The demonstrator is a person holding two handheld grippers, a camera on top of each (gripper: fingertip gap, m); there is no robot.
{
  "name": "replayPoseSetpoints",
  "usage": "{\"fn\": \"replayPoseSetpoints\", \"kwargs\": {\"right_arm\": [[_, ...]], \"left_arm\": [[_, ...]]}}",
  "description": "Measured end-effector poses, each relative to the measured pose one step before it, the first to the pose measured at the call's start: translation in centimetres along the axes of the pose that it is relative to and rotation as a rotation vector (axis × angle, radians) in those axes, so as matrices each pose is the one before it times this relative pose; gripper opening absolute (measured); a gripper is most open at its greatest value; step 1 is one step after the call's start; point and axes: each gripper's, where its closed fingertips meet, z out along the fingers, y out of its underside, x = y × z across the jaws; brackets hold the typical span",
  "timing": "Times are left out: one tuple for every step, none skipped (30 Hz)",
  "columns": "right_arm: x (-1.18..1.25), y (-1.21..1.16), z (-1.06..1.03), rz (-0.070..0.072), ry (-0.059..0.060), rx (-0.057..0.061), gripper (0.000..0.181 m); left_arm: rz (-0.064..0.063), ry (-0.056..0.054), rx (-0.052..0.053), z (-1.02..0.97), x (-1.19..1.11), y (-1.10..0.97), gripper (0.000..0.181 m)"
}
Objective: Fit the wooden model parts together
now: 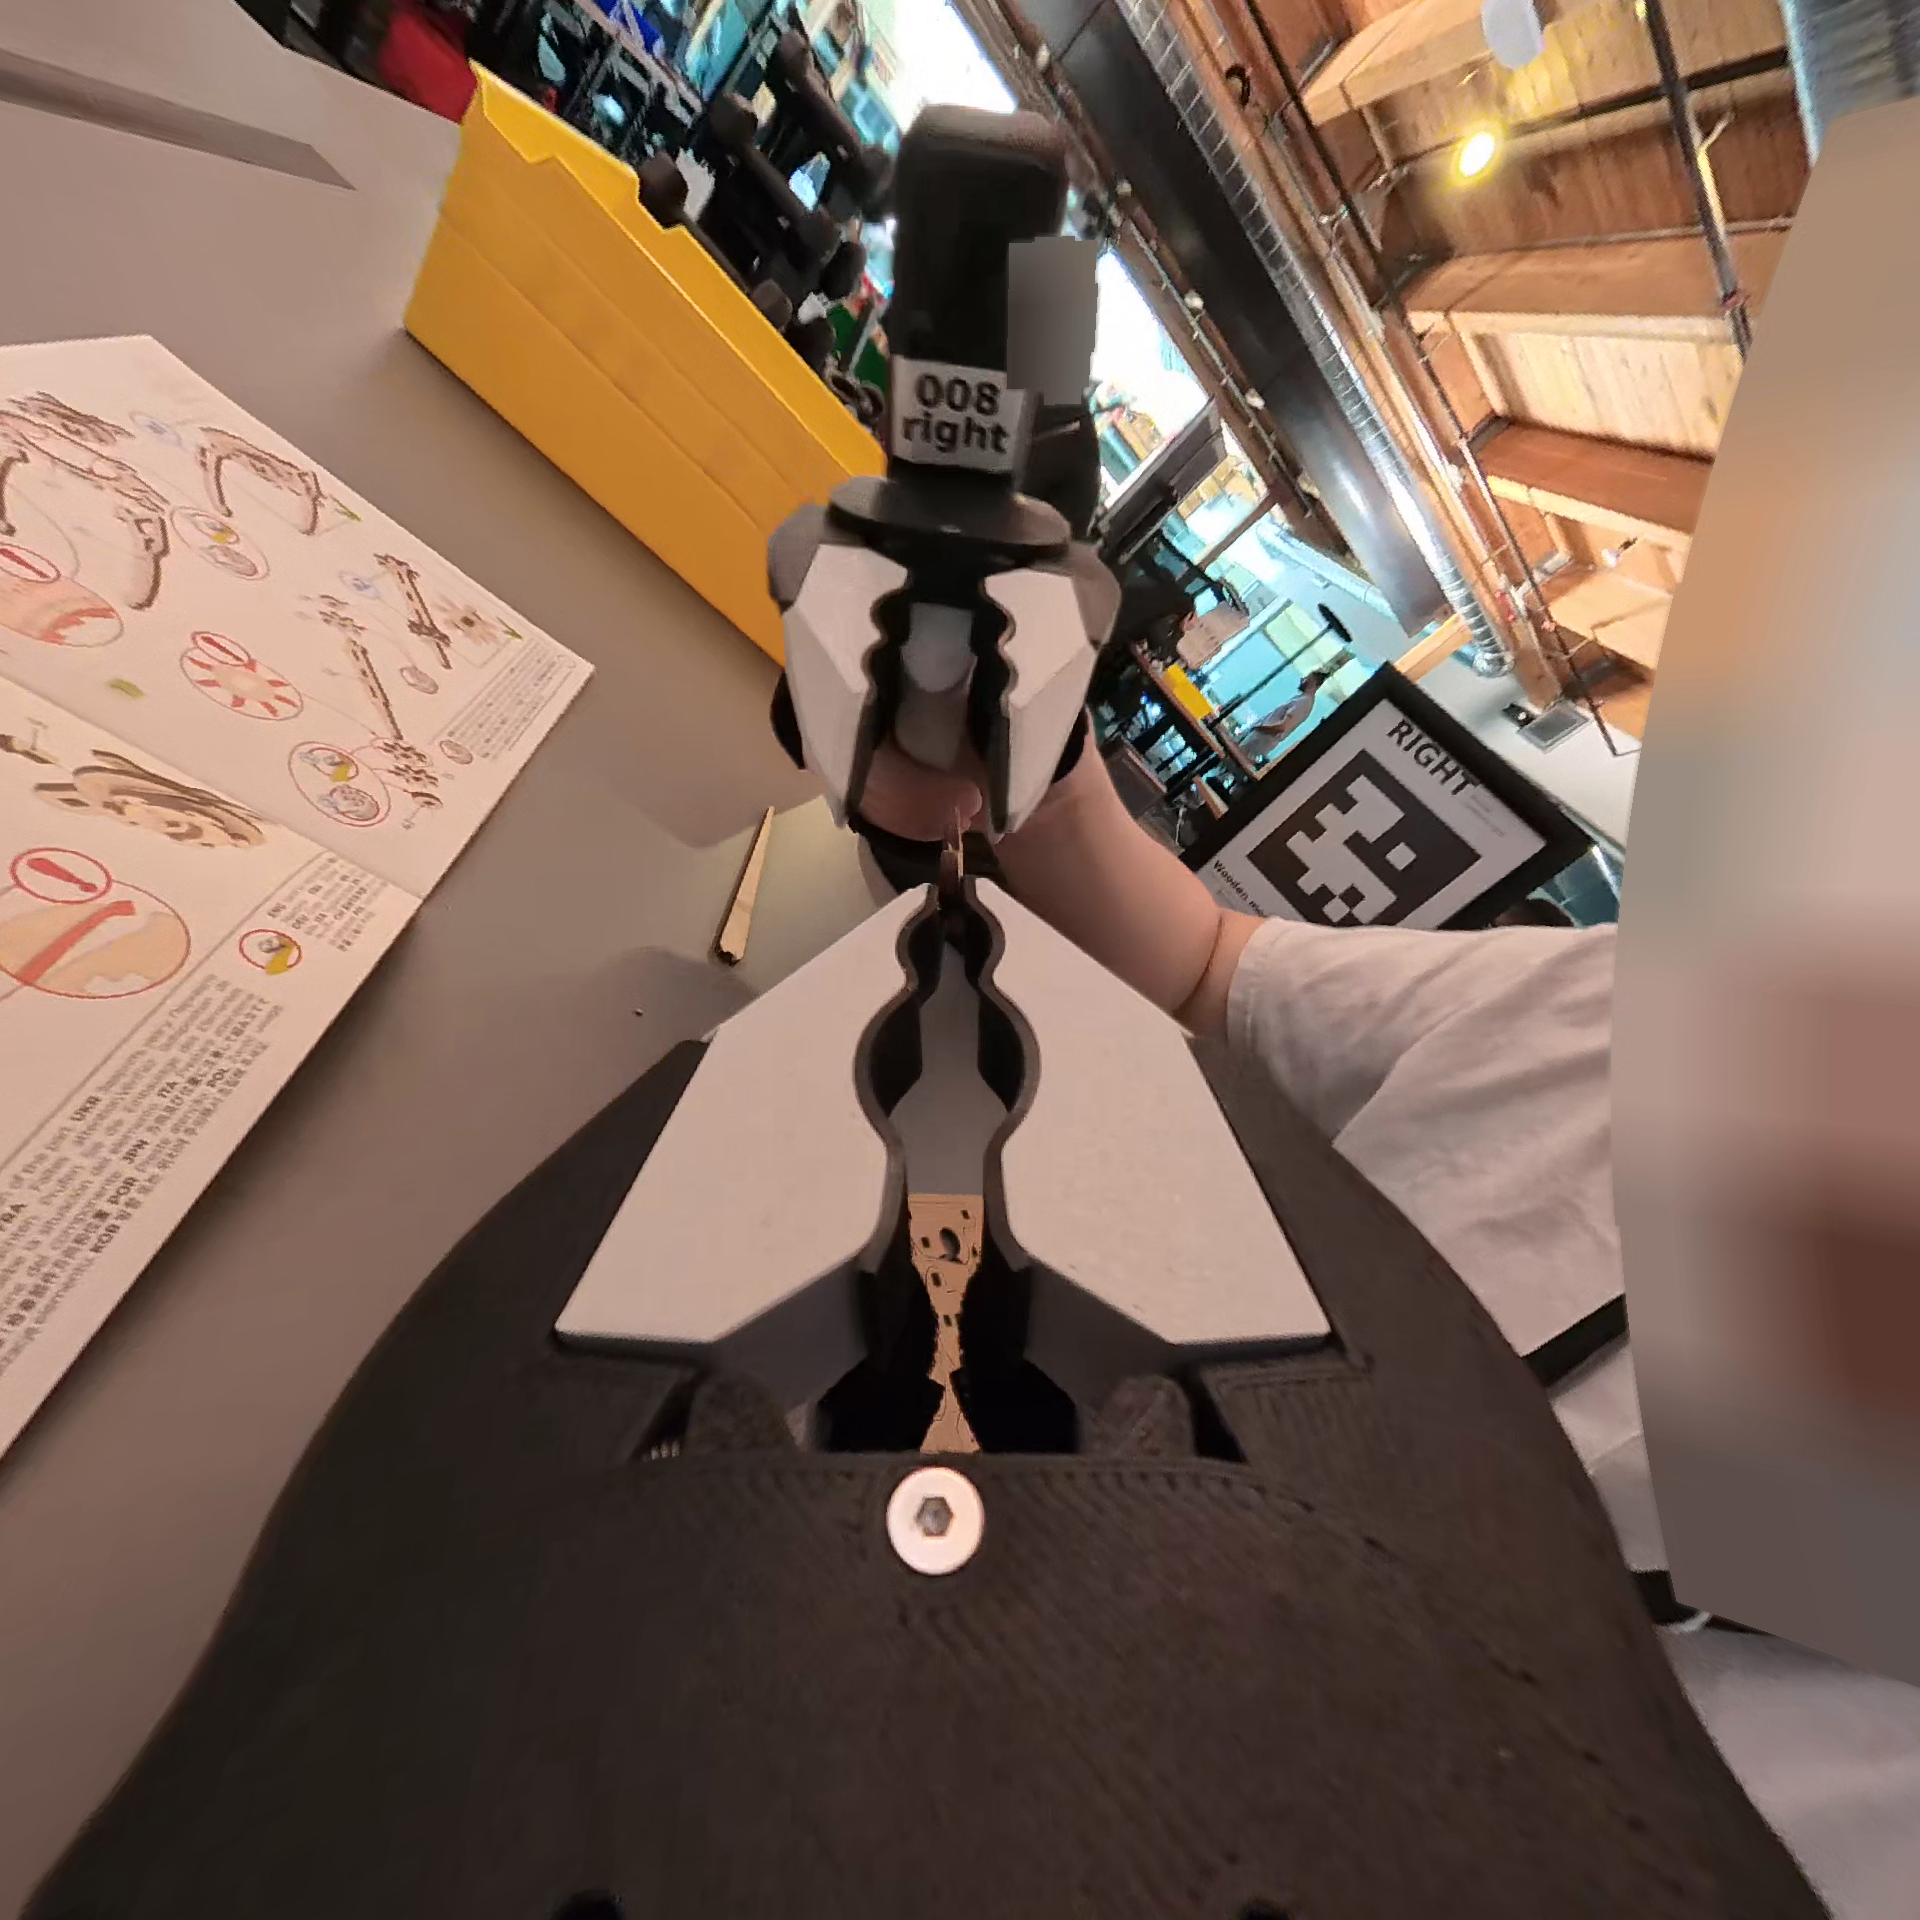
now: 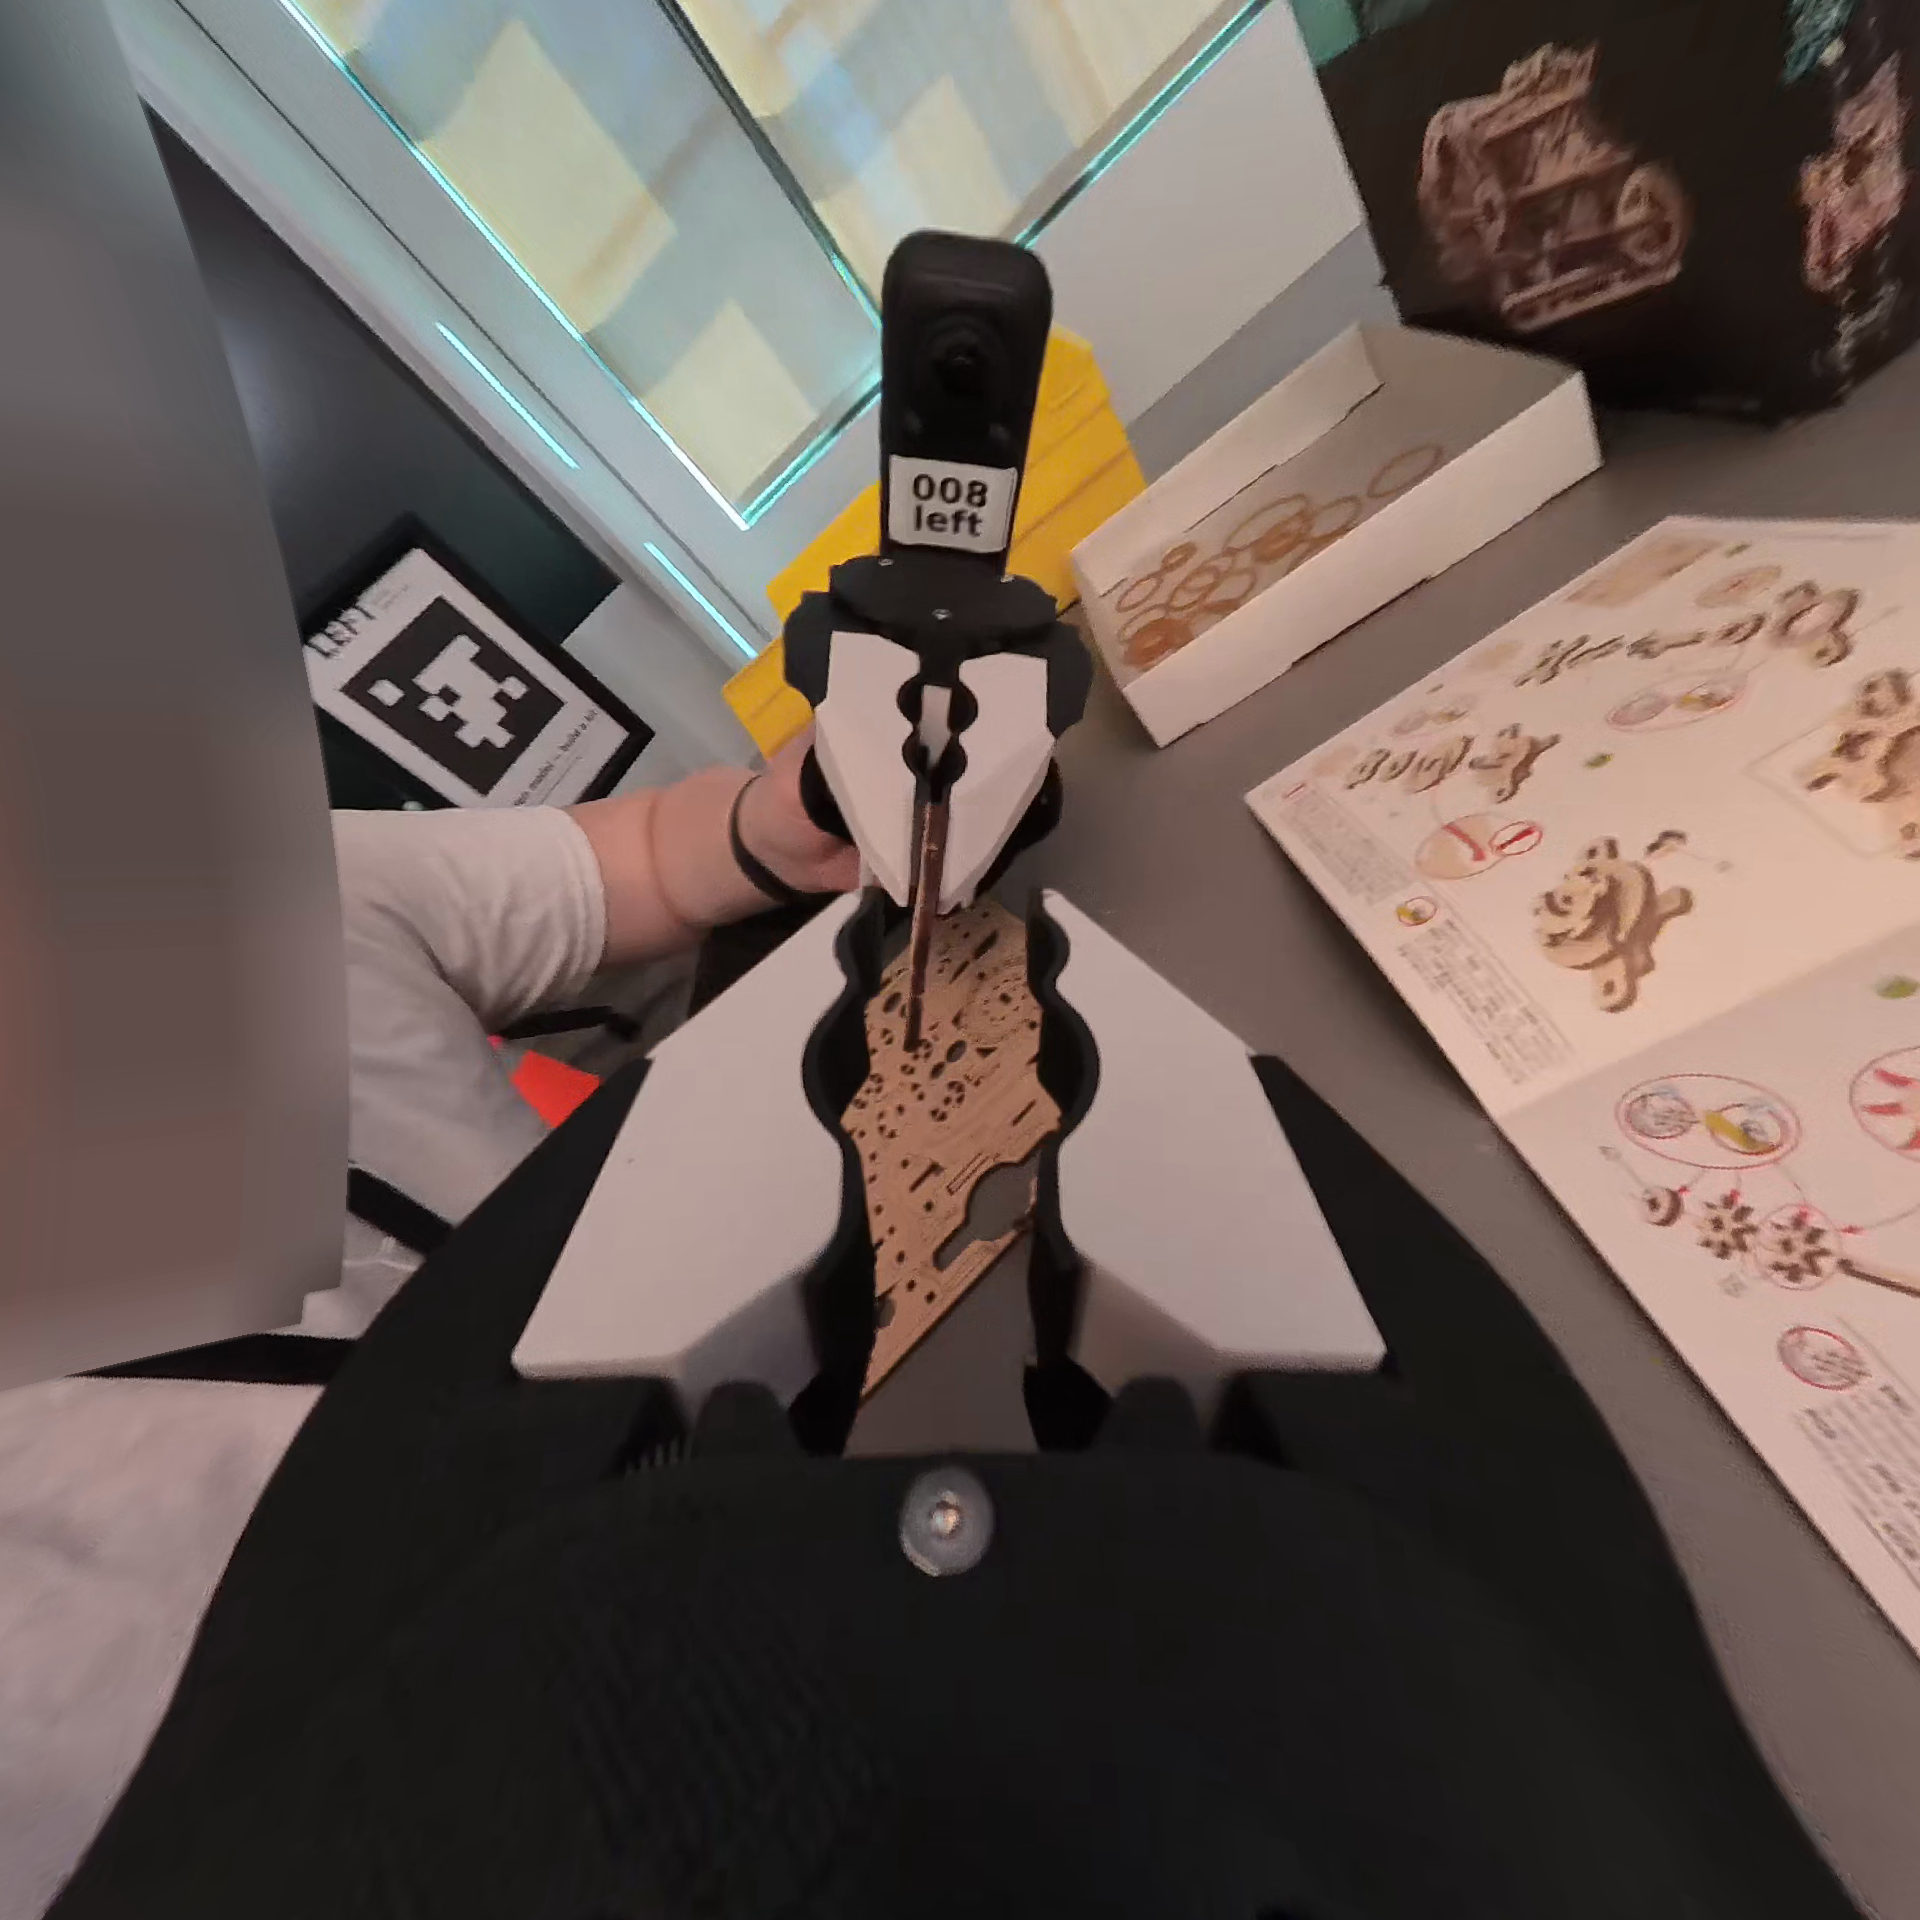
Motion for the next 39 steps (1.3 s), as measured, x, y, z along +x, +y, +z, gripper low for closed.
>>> {"fn": "replayPoseSetpoints", "kwargs": {"right_arm": [[-0.188,0.165,0.141,0.0211,-0.03,-0.0043,0.025],[-0.064,0.296,0.198,0.0172,-0.0199,-0.0113,0.025],[0.088,0.312,0.22,0.0083,-0.0049,-0.0149,0.023],[0.097,0.263,0.22,-0.0016,0.0001,-0.0097,0.019],[0.005,0.228,0.173,-0.0066,-0.0015,-0.0088,0.007],[-0.071,-0.002,0.066,-0.0049,-0.0044,0.0054,0.001],[0.137,-0.13,0.015,0.0028,0.0086,0.0136,0.0],[0.007,-0.012,0.047,0.0063,-0.0013,0.007,0.001],[-0.013,0.066,0.041,0.0093,-0.0051,0.0006,0.001],[0.061,0.086,0.023,0.0107,-0.0041,-0.0026,0.001],[0.021,0.058,0.045,0.0087,-0.0061,-0.001,0.001],[0.02,0.065,0.078,0.005,-0.0031,-0.0011,0.001],[0.052,0.09,0.084,0.0032,0.0031,-0.0057,0.0],[0.133,-0.001,0.026,-0.0033,0.0134,-0.0021,0.001],[0.057,-0.027,0.012,-0.0126,0.0125,-0.0003,0.0],[0.016,-0.001,0.022,-0.0117,0.0088,-0.0038,0.0],[-0.018,0.016,-0.008,-0.0028,0.0019,-0.0019,0.0],[-0.043,0.017,-0.012,0.0086,-0.0071,0.0012,0.0],[-0.054,-0.066,-0.025,0.0145,-0.0123,0.0078,0.0],[-0.1,-0.134,-0.036,0.0154,-0.0142,0.0127,0.0],[-0.053,-0.125,-0.025,0.0129,-0.0081,0.0114,0.0],[-0.024,-0.104,-0.019,0.0045,-0.002,0.0096,0.0],[-0.039,-0.174,-0.05,-0.0011,-0.0001,0.0114,0.0],[-0.005,-0.172,-0.078,-0.0014,0.0026,0.0107,0.0],[-0.009,-0.15,-0.075,-0.0018,0.0019,0.0097,0.0],[0.001,-0.089,-0.041,0.0013,-0.0003,0.0068,0.0],[-0.031,-0.013,0.011,0.0071,-0.0044,0.0034,0.0],[-0.048,0.047,0.074,0.0106,-0.0074,0.0012,0.0],[-0.05,0.053,0.136,0.0101,-0.0067,0.0027,0.0],[0.043,0.142,0.161,0.0054,-0.0007,-0.0029,0.0],[0.028,0.064,0.06,0.0003,-0.0011,-0.0019,0.0],[0.027,0.004,-0.028,-0.002,-0.0011,-0.0024,0.0],[0.037,0.075,-0.027,-0.0035,0.0,-0.0084,0.0],[0.062,0.069,0.005,-0.0069,0.0034,-0.0067,0.0],[0.094,0.056,0.001,-0.0105,0.0078,-0.0048,0.0],[0.068,0.043,0.002,-0.0085,0.0075,-0.0045,0.0],[0.008,0.032,0.008,-0.006,0.0024,-0.0038,0.0],[-0.001,0.021,0.002,-0.005,0.0024,-0.0028,0.0],[0.063,0.039,-0.014,-0.004,0.005,-0.0035,0.0]], "left_arm": [[0.0009,-0.0015,-0.0065,0.072,-0.004,0.097,0.0],[0.0026,-0.0031,-0.0011,0.037,-0.017,0.029,0.0],[0.0038,-0.0042,-0.0022,0.02,-0.03,0.042,0.0],[0.0041,-0.0071,-0.0059,0.017,-0.085,0.08,0.0],[0.0047,-0.0107,-0.0037,0.01,-0.138,0.052,0.0],[0.006,-0.0124,-0.0019,-0.019,-0.181,0.031,0.0],[0.0047,-0.0085,0.0004,-0.044,-0.127,-0.019,0.0],[-0.0004,-0.0009,0.0003,-0.048,-0.042,-0.044,0.0],[-0.004,0.0019,-0.0018,-0.016,-0.022,0.022,0.0],[-0.0054,0.0008,-0.0022,0.019,-0.045,0.062,0.0],[-0.0056,0.0015,-0.0013,0.046,-0.039,0.069,0.0],[-0.0056,0.0022,-0.0017,0.054,-0.012,0.078,0.0],[-0.0039,-0.0008,-0.0039,0.051,-0.042,0.088,0.0],[0.0007,-0.0059,-0.0018,0.01,-0.103,0.035,0.0],[0.0038,-0.0051,-0.0001,-0.025,-0.074,-0.016,0.0],[0.0031,-0.002,-0.0015,-0.007,-0.024,0.005,0.0],[0.0034,-0.0003,-0.0013,0.001,0.005,0.007,0.0],[0.0017,0.0026,0.0,0.012,0.036,0.01,0.0],[-0.0024,0.0048,0.0036,0.012,0.068,-0.036,0.0],[-0.0019,0.0058,0.007,-0.007,0.087,-0.101,0.0],[0.0012,0.0045,0.0051,-0.016,0.066,-0.083,0.0],[0.0025,0.0045,-0.0008,-0.02,0.061,-0.028,0.001],[0.0024,0.0052,-0.0033,-0.014,0.06,-0.007,0.003],[0.0017,0.0018,-0.0014,0.004,0.019,-0.003,0.005],[0.0018,-0.0017,0.0004,0.02,-0.005,-0.004,0.006],[0.0026,-0.0016,-0.0011,0.056,0.012,0.033,0.006],[0.0028,-0.0029,-0.0045,0.061,-0.01,0.088,0.005],[0.004,-0.0046,-0.0039,0.069,-0.022,0.071,0.004],[0.0047,-0.0032,-0.0023,0.044,-0.004,0.068,0.002],[0.0024,0.0002,-0.0021,0.013,0.033,0.057,0.0],[0.0012,-0.001,-0.0029,-0.002,-0.003,0.056,0.0],[0.003,-0.0031,-0.0037,-0.002,-0.03,0.04,0.0],[0.0032,-0.004,-0.0064,0.014,-0.041,0.048,0.0],[0.0027,-0.0058,-0.0065,0.027,-0.063,0.074,0.0],[0.0016,-0.0069,-0.0028,0.012,-0.086,0.054,0.0],[-0.0012,-0.0049,-0.001,0.009,-0.074,0.054,0.0],[-0.0034,-0.0001,-0.0014,0.003,-0.011,0.027,0.0],[-0.0038,0.0003,-0.002,0.0,-0.007,0.018,0.0],[-0.0022,-0.0026,-0.0015,0.001,-0.048,0.021,0.0]]}}
